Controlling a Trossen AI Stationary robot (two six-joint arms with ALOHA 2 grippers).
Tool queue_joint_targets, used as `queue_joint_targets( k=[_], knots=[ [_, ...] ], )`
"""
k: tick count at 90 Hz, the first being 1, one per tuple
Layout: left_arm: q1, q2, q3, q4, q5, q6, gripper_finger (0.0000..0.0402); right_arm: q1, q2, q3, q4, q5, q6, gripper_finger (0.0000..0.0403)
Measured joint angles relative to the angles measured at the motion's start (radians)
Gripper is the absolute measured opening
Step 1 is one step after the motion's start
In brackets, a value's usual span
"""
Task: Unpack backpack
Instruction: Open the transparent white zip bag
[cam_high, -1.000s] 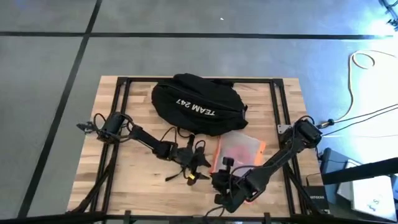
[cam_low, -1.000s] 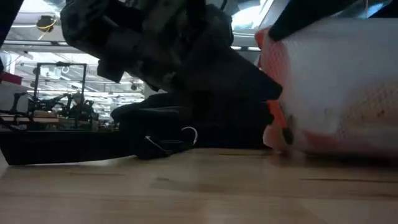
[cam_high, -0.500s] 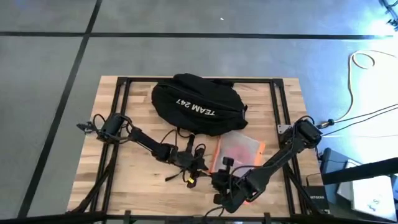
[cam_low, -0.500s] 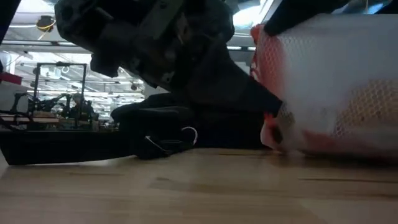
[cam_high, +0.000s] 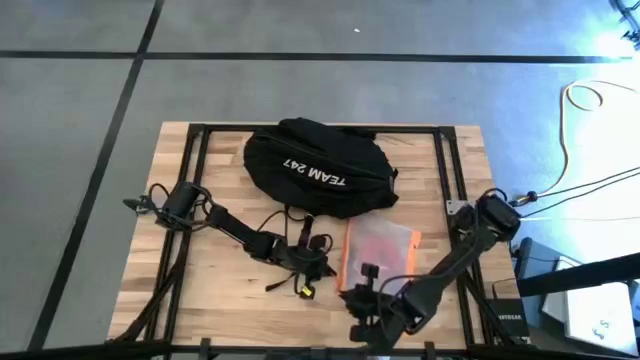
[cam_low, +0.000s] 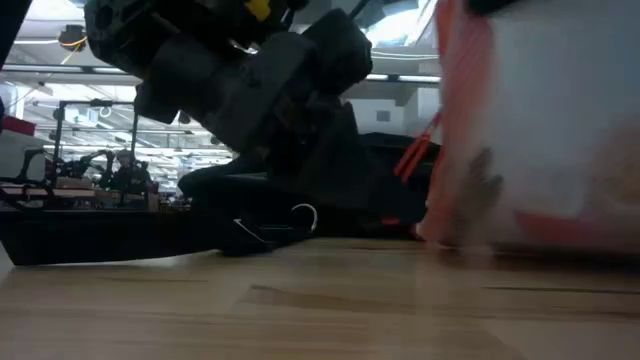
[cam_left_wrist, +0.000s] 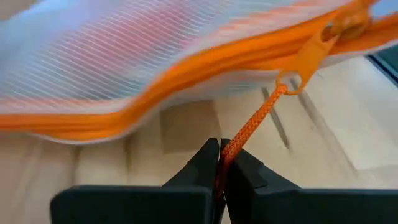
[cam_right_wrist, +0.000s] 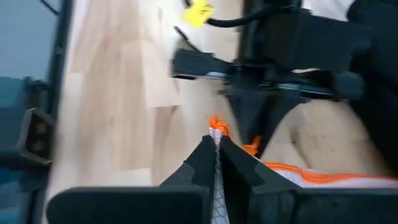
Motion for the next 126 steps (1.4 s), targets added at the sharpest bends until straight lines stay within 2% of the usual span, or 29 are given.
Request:
queue_joint_targets(
  k=[19, 39, 51, 70, 96, 110, 126],
  knots=[
    [0.018, 0.0, 0.0, -0.022, -0.012, 0.003, 0.0, 0.051, 0.0, 0.003, 0.031, 0.009, -0.004, 0.0],
    [0.018, 0.0, 0.0, -0.022, -0.021, 0.002, 0.0, 0.117, 0.0, 0.066, -0.02, 0.045, -0.024, 0.0],
    [0.018, 0.0, 0.0, -0.028, -0.022, 0.008, 0.0, 0.166, 0.0, 0.087, -0.068, 0.072, 0.033, 0.0],
    [0.018, 0.0, -0.001, -0.066, -0.027, 0.008, 0.0, 0.229, 0.0, 0.09, -0.221, 0.134, 0.238, 0.0],
    [0.018, 0.0, -0.001, -0.078, -0.06, 0.008, 0.0, 0.289, 0.0, 0.09, -0.481, 0.14, 0.615, 0.0],
    [0.018, 0.0, -0.001, -0.079, -0.101, 0.009, 0.0, 0.297, 0.0, 0.09, -0.581, 0.05, 0.795, 0.0],
    [0.02, 0.0, -0.001, -0.111, -0.175, 0.035, 0.0, 0.303, 0.0, 0.09, -0.596, -0.025, 0.823, 0.0]
  ],
)
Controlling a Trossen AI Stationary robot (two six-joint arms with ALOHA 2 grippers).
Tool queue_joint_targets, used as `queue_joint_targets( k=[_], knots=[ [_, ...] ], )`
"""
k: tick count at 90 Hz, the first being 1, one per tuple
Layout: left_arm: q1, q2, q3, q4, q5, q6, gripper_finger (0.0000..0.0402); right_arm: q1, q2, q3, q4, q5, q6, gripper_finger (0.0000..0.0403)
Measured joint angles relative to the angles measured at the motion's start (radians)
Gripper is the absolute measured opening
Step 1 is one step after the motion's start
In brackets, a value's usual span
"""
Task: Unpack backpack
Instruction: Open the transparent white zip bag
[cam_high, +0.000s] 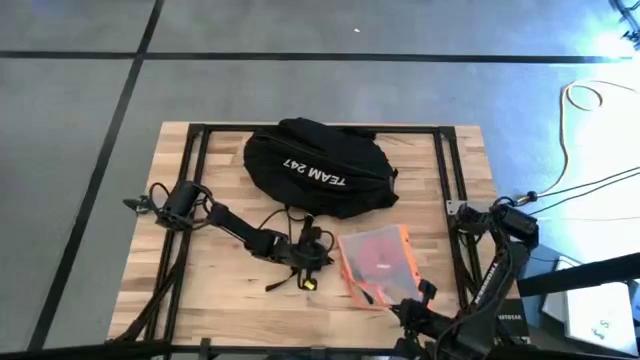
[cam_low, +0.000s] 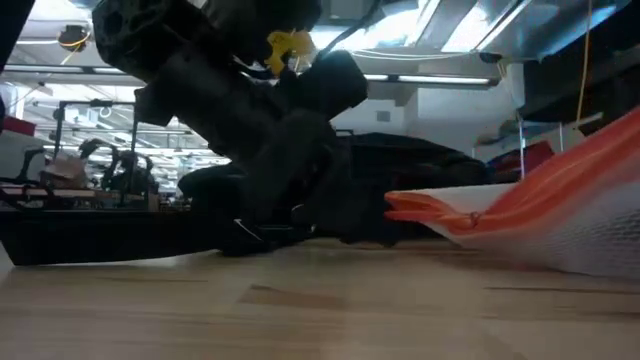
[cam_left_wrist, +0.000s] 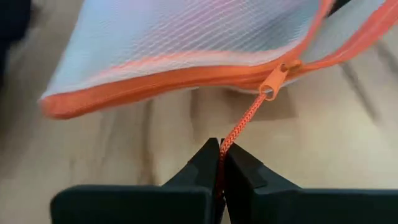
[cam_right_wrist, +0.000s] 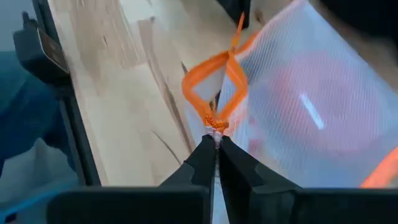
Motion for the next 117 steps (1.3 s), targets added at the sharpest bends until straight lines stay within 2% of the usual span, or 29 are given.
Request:
queue_joint_targets(
  k=[12, 29, 45, 61, 79, 89, 104, 117],
  knots=[
    [0.009, 0.0, 0.0, -0.034, -0.066, -0.005, 0.0, -0.001, 0.0, 0.0, -0.033, -0.043, 0.029, 0.0],
    [0.028, 0.0, 0.0, -0.041, -0.107, -0.035, 0.0, 0.0, 0.0, 0.0, -0.055, -0.055, 0.039, 0.0],
    [0.054, 0.001, 0.0, -0.04, -0.223, -0.036, 0.0, -0.001, 0.0, -0.001, -0.05, -0.054, 0.04, 0.0],
    [0.076, 0.001, 0.0, -0.037, -0.223, -0.077, 0.0, -0.001, 0.0, -0.001, -0.012, -0.026, 0.024, 0.0],
    [0.08, 0.001, 0.0, -0.04, -0.237, -0.057, 0.0, 0.004, 0.0, -0.001, 0.144, -0.048, -0.116, 0.0],
    [0.09, 0.001, 0.0, -0.041, -0.244, -0.061, 0.0, 0.021, 0.0, -0.001, 0.18, -0.053, -0.136, 0.0],
    [0.09, 0.001, 0.0, -0.043, -0.243, -0.064, 0.0, 0.065, 0.0, -0.001, 0.129, -0.047, -0.058, 0.0],
    [0.09, 0.001, 0.0, -0.043, -0.243, -0.064, 0.0, 0.101, 0.0, -0.005, 0.027, -0.045, 0.093, 0.0]
  ],
)
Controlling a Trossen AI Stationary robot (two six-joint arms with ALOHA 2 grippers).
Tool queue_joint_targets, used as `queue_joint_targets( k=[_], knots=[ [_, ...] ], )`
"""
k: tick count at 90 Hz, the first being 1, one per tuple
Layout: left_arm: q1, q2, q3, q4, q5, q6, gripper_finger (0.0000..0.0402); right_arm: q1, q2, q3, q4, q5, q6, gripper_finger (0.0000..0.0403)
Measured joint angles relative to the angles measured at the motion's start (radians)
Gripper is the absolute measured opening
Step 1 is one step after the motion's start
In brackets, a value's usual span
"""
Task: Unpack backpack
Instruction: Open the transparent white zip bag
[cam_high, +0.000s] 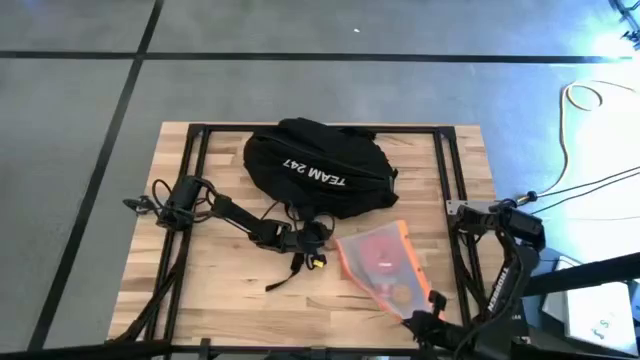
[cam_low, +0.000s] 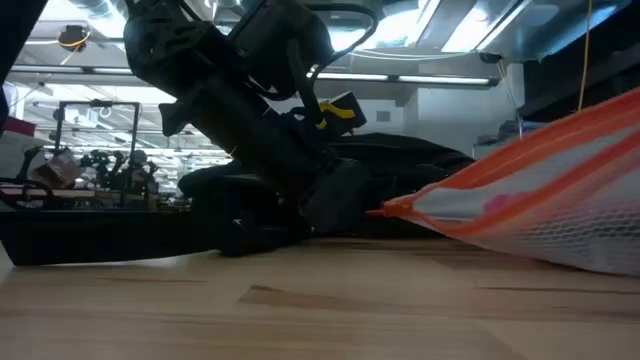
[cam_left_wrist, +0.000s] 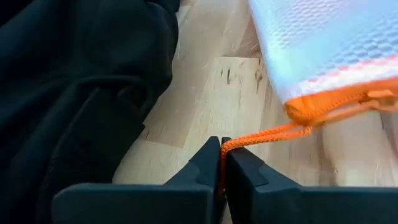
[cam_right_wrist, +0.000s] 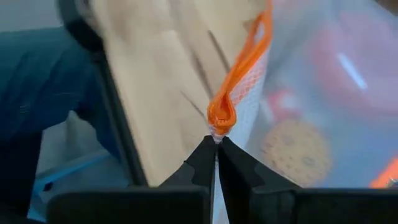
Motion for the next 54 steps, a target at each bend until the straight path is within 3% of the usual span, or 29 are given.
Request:
queue_joint_targets(
  k=[26, 54],
  knots=[
    [0.0, 0.0, 0.0, -0.03, 0.0, 0.004, 0.0, 0.03, 0.0, -0.073, -0.036, -0.021, 0.151, 0.0],
    [0.002, 0.0, 0.0, -0.04, 0.03, 0.006, 0.0003, 0.029, 0.0, -0.101, -0.004, -0.022, 0.158, 0.0]
  ],
)
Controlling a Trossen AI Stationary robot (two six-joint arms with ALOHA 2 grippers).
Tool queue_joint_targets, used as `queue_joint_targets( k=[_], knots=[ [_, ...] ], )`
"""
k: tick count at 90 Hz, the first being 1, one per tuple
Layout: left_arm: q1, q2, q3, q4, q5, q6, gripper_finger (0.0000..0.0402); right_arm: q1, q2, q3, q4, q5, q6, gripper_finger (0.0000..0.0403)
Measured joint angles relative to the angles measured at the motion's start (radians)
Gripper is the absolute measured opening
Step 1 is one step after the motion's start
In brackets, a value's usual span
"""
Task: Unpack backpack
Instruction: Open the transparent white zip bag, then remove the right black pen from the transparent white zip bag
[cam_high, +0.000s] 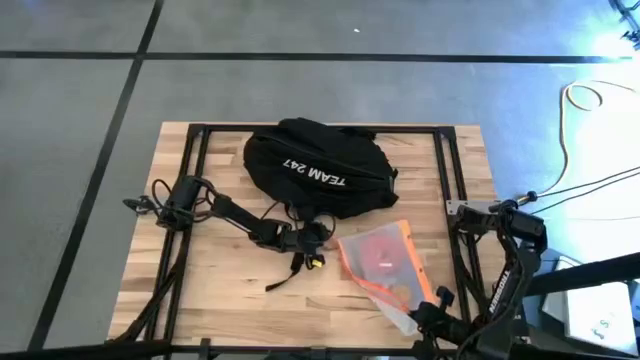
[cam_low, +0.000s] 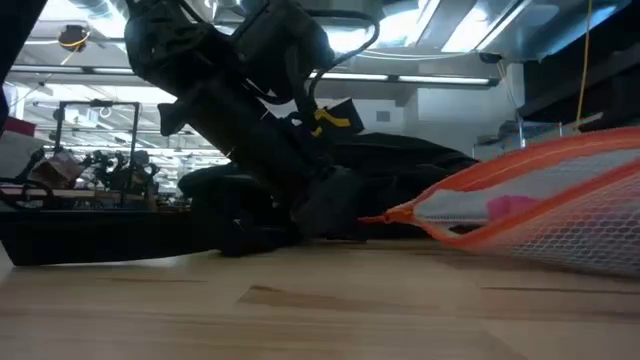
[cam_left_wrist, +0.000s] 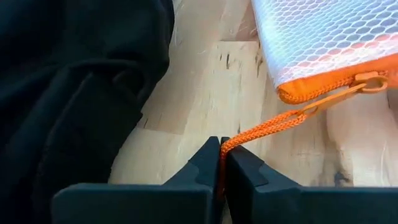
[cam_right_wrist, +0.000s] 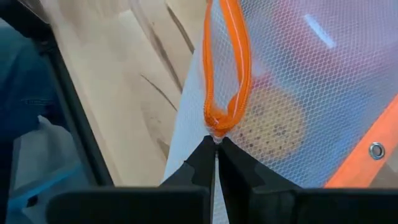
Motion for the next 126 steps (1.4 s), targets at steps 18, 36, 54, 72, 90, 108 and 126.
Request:
queue_joint_targets(
  k=[18, 36, 54, 72, 90, 108, 126],
  knots=[
    [-0.001, 0.0, 0.0, 0.032, 0.107, 0.039, 0.0057, -0.001, 0.0, 0.0, 0.006, 0.006, -0.001, 0.0],
    [-0.031, -0.001, 0.0, 0.088, 0.213, 0.081, 0.0171, -0.001, 0.0, 0.0, 0.017, 0.034, -0.005, 0.0],
    [-0.072, -0.038, 0.003, 0.172, 0.304, 0.086, 0.026, 0.0, 0.0, 0.0, 0.019, 0.043, -0.005, 0.0],
    [-0.17, -0.05, 0.004, 0.172, 0.301, 0.35, 0.0263, -0.001, 0.0, 0.0, 0.023, 0.063, -0.025, 0.0],
    [-0.249, -0.05, 0.004, 0.146, 0.292, 0.419, 0.0249, -0.001, 0.0, 0.0, 0.026, 0.084, -0.03, 0.0],
    [-0.236, -0.05, 0.004, 0.176, 0.366, 0.368, 0.0226, -0.02, 0.0, 0.0, 0.027, 0.09, -0.036, 0.0],
    [-0.195, -0.044, 0.023, 0.258, 0.433, 0.399, 0.018, -0.047, 0.0, 0.0, 0.054, 0.079, -0.099, 0.0]
  ],
)
